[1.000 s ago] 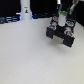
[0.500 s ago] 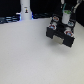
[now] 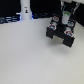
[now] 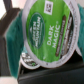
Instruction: Open the kcup holder, insert the kcup into the holder, and close the kcup holder
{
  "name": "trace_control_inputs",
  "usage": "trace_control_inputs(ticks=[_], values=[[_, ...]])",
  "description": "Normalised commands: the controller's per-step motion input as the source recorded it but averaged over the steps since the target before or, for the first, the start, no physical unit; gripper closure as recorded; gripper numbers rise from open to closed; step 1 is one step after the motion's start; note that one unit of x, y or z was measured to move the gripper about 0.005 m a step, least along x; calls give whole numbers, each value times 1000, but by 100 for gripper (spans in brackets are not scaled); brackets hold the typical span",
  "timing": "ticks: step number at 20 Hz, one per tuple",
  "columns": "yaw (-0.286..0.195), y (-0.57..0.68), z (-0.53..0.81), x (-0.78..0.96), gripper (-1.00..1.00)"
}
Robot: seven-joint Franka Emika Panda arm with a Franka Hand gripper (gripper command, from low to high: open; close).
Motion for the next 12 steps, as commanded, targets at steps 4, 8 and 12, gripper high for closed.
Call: trace_control_inputs(ticks=[4, 8, 12], values=[[31, -9, -288, -101, 100], [0, -75, -121, -42, 100], [-2, -102, 25, -42, 100]])
